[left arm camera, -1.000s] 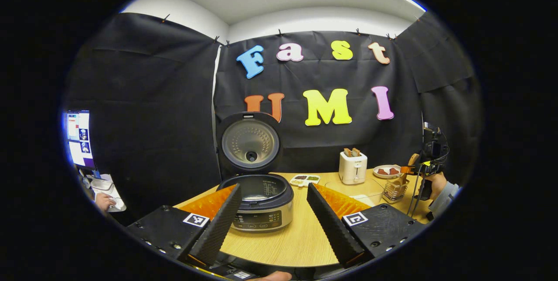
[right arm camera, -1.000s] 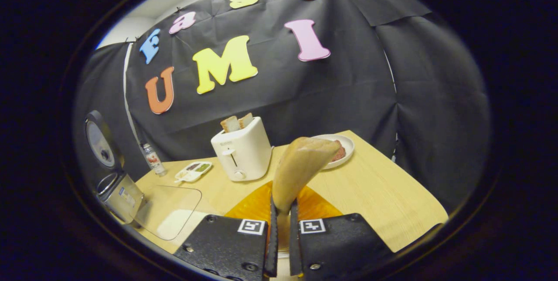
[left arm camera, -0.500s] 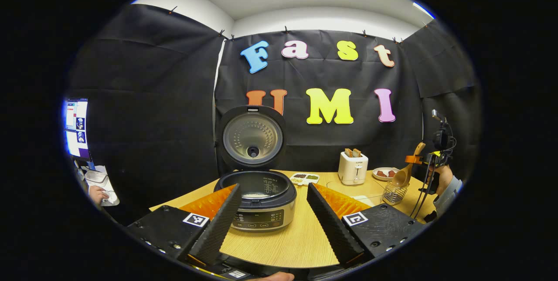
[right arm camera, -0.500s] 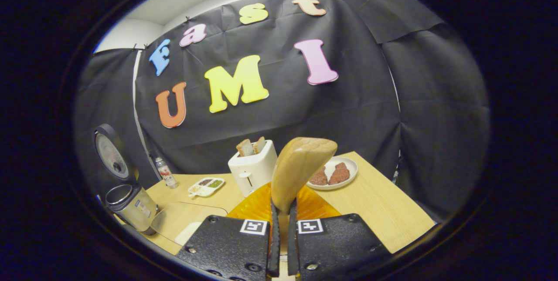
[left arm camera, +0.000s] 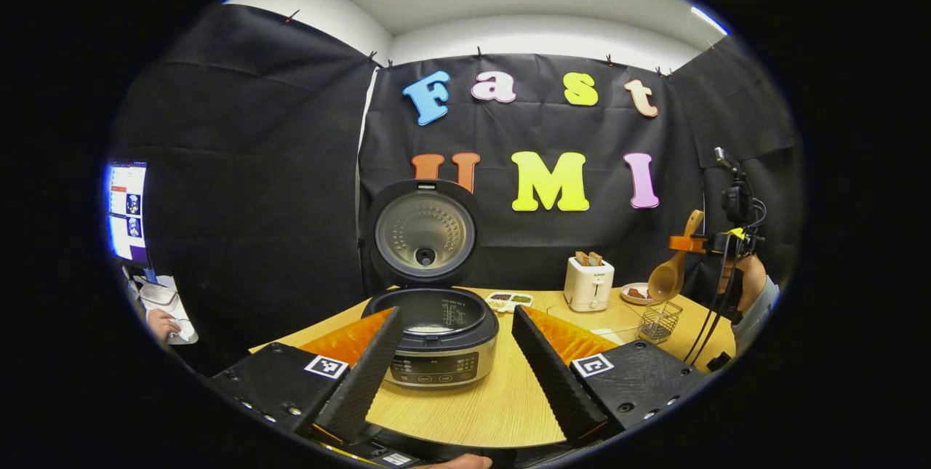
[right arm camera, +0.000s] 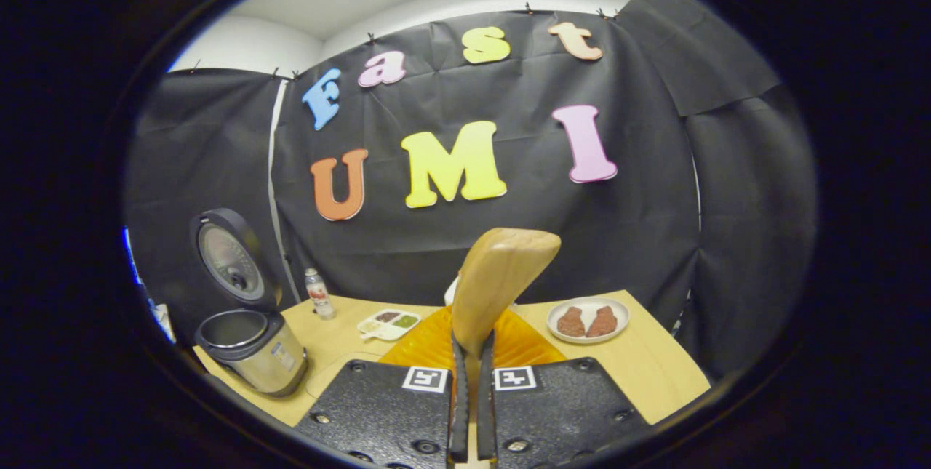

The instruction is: Close the left gripper, press the button to open the rice cooker; take a wooden spoon from the chopstick holder with the right hand, scoop a spoonful of rice and pour it into the rice cooker, then put the wooden spoon back into the chopstick holder.

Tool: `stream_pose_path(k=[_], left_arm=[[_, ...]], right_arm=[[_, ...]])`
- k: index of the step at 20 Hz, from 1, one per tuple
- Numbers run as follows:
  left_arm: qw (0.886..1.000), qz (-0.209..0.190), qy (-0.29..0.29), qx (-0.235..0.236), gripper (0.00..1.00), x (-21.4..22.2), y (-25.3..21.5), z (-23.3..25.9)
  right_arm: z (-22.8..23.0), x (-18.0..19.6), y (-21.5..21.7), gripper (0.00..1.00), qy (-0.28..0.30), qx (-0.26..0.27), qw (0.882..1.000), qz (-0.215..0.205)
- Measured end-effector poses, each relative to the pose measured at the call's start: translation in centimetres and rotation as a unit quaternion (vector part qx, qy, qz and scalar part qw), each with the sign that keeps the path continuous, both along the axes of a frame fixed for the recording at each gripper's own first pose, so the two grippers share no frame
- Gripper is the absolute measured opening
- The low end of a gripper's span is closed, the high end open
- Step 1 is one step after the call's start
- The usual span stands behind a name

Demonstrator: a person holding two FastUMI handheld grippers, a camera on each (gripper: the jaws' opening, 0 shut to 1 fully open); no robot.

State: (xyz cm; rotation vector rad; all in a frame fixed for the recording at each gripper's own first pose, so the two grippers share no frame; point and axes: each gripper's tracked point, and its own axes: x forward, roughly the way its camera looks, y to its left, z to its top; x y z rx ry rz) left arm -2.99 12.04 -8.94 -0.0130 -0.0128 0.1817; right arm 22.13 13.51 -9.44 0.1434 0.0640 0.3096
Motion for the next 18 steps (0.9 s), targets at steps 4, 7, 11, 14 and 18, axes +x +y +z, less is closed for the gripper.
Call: stream_pose_path(k=[4, 7, 11, 14, 18], left_arm=[[1.000, 0.003, 0.001, 0.002, 0.96, -0.1, 0.3, 0.0], [1.000, 0.006, 0.002, -0.004, 0.96, -0.4, 0.4, -0.1], [1.000, 0.010, 0.011, 0.000, 0.97, -0.7, 0.6, -0.7], [1.000, 0.010, 0.015, 0.002, 0.97, -0.6, 0.6, -1.1], [1.000, 0.008, 0.019, -0.002, 0.97, -0.3, 0.6, -1.6]], right_arm=[[-1.3, 0.7, 5.3, 0.10, 0.009, -0.005, 1.000, 0.029], [-4.7, 2.3, 8.5, 0.10, 0.027, -0.031, 0.998, 0.038], [-10.1, 4.3, 10.6, 0.10, 0.050, -0.072, 0.996, 0.028], [-12.4, 5.5, 10.4, 0.10, 0.049, -0.103, 0.993, 0.004], [-13.8, 5.5, 9.4, 0.10, 0.035, -0.116, 0.992, -0.024]])
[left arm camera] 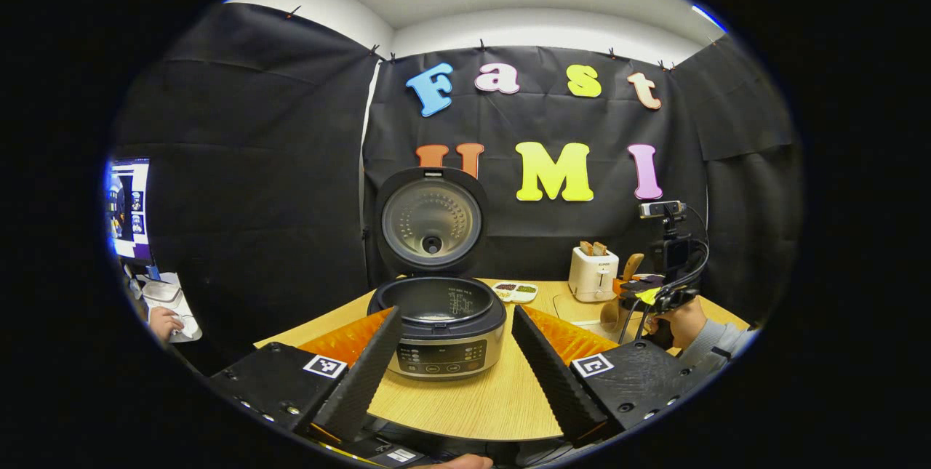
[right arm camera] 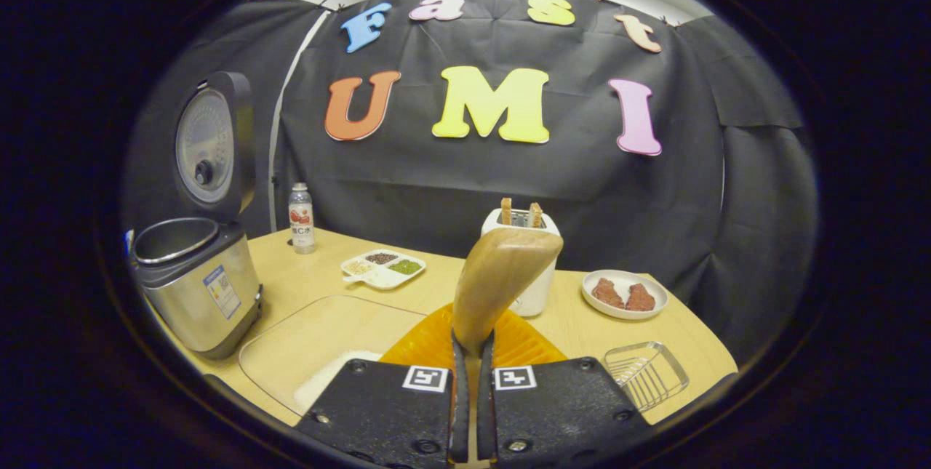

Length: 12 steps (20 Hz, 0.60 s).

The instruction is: Close the left gripper, press the button to open the rice cooker; take a wooden spoon from the chopstick holder with the right hand, scoop a spoonful of rice and pour it into the rice cooker, then put the wooden spoon back into the chopstick holder.

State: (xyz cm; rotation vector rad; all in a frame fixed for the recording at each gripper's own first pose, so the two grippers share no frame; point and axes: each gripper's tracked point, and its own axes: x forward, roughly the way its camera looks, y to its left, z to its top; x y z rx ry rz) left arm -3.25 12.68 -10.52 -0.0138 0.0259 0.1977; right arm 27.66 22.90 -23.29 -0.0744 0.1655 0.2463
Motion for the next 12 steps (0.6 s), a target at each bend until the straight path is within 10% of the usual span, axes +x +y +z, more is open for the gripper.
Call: stream_pose_path(k=[12], left_arm=[[1.000, -0.005, 0.008, -0.006, 0.97, 0.7, -0.9, -0.5]], right_arm=[[-3.6, -1.7, 4.4, 0.10, 0.198, 0.233, 0.950, 0.056]])
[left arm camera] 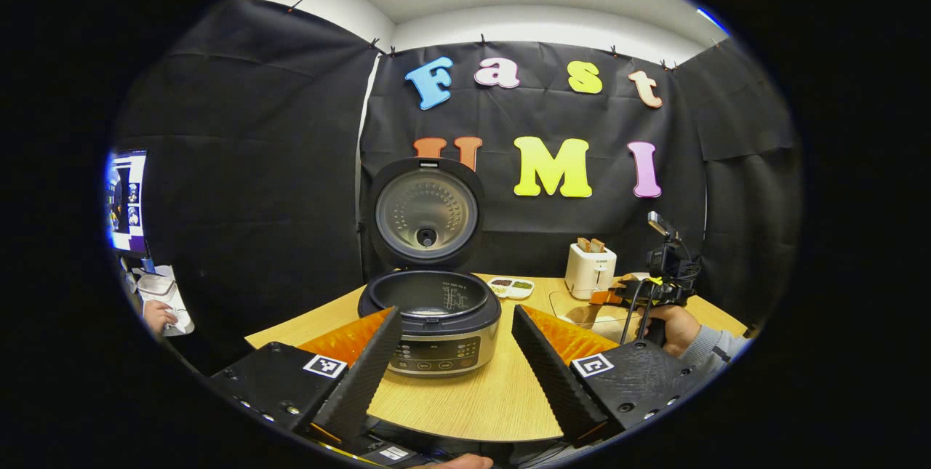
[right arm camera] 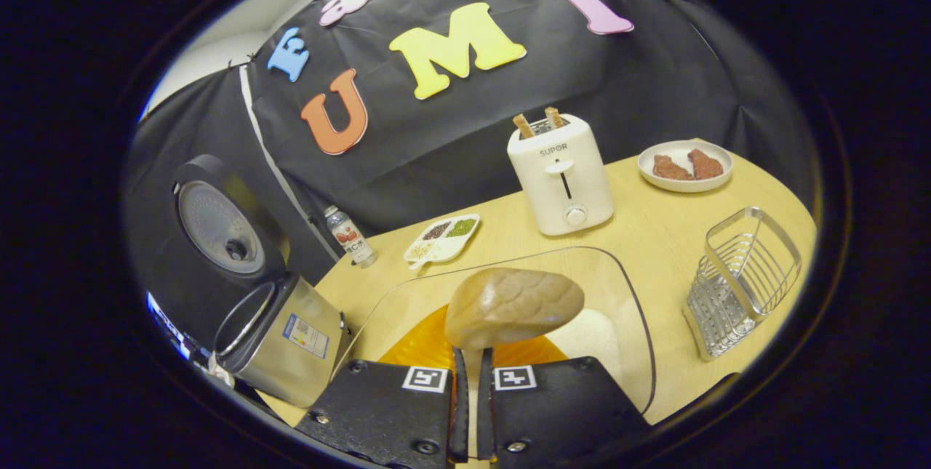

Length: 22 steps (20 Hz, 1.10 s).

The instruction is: Close the left gripper, press the button to open the rice cooker; take a wooden spoon from the chopstick holder with the right hand, scoop a spoonful of rice and pour it into the rice cooker, then put the wooden spoon back into the chopstick holder.

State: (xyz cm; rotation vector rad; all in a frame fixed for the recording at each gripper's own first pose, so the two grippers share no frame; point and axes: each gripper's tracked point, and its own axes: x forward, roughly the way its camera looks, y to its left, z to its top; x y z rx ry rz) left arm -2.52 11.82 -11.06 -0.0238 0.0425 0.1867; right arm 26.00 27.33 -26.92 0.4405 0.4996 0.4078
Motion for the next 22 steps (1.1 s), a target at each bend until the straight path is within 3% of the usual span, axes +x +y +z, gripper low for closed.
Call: stream_pose_path(k=[3, 7, 13, 16, 19, 22], left_arm=[[1.000, 0.000, 0.001, 0.007, 0.97, -0.2, -0.1, 0.2], [1.000, 0.008, 0.003, 0.021, 0.97, -0.6, 0.4, 0.5], [1.000, 0.016, 0.005, 0.022, 0.97, -1.2, 1.2, 0.4], [1.000, 0.021, 0.009, 0.019, 0.97, -1.4, 1.4, 0.0], [1.000, 0.021, 0.010, 0.016, 0.97, -1.7, 1.4, -0.1], [1.000, 0.021, 0.007, 0.018, 0.97, -2.0, 1.4, 0.2]], right_arm=[[-0.1, 0.5, -0.7, 0.10, 0.036, 0.063, 0.997, -0.004], [0.7, 0.3, -1.2, 0.10, 0.077, 0.165, 0.983, 0.000], [4.6, -0.4, -3.1, 0.10, 0.063, 0.230, 0.971, -0.022], [7.0, -0.9, -5.4, 0.10, 0.075, 0.316, 0.945, -0.032], [7.8, -1.8, -7.5, 0.09, 0.102, 0.399, 0.910, -0.042], [8.3, -2.2, -7.0, 0.09, 0.114, 0.436, 0.892, -0.027]])
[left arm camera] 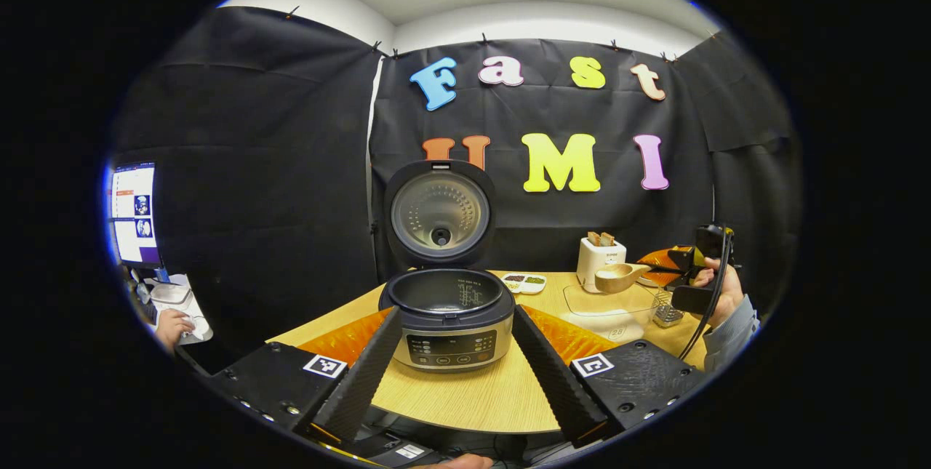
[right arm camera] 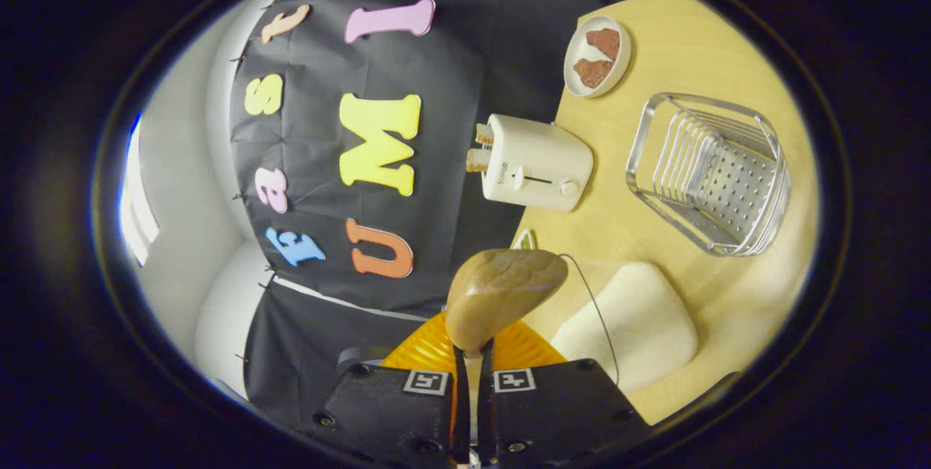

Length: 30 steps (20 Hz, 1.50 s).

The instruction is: Close the left gripper, press the button to open the rice cooker; take a wooden spoon from the chopstick holder with the right hand, scoop a spoonful of rice and pour it into the rice cooker, then put the wooden spoon back into the chopstick holder.

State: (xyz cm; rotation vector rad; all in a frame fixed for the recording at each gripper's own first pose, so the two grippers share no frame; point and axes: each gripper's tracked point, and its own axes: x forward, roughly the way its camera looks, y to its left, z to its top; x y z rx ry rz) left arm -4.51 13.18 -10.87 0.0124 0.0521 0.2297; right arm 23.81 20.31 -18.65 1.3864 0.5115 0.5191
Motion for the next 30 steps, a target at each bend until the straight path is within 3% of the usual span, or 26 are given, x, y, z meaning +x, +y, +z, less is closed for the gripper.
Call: stream_pose_path(k=[5, 9, 10, 11, 16, 24, 30], left_arm=[[1.000, -0.006, -0.005, -0.002, 0.97, -0.7, -0.4, 0.2], [1.000, -0.005, -0.005, -0.004, 0.97, -1.2, 0.0, -0.1], [1.000, -0.006, -0.006, -0.008, 0.97, -1.4, 0.1, -0.2], [1.000, -0.006, -0.007, -0.010, 0.97, -1.6, 0.3, -0.1], [1.000, -0.008, -0.014, -0.018, 0.97, -2.4, 1.0, -0.2], [1.000, 0.004, -0.009, -0.027, 0.97, -3.9, 3.6, -1.4], [1.000, 0.014, 0.003, -0.023, 1.00, -4.1, 4.5, -2.2]], right_arm=[[1.2, -2.0, 1.3, 0.10, 0.004, 0.037, 0.999, 0.031], [3.3, -3.0, 2.1, 0.10, -0.024, 0.017, 0.999, 0.035], [4.0, -3.3, 2.4, 0.14, -0.029, 0.014, 0.999, 0.034], [4.4, -3.6, 2.7, 0.09, -0.034, 0.011, 0.999, 0.035], [6.5, -4.6, 5.5, 0.08, -0.056, -0.016, 0.997, 0.050], [8.2, -5.9, 15.2, 0.08, -0.076, -0.063, 0.990, 0.104], [8.6, -6.1, 22.6, 0.08, -0.114, -0.158, 0.972, 0.129]])
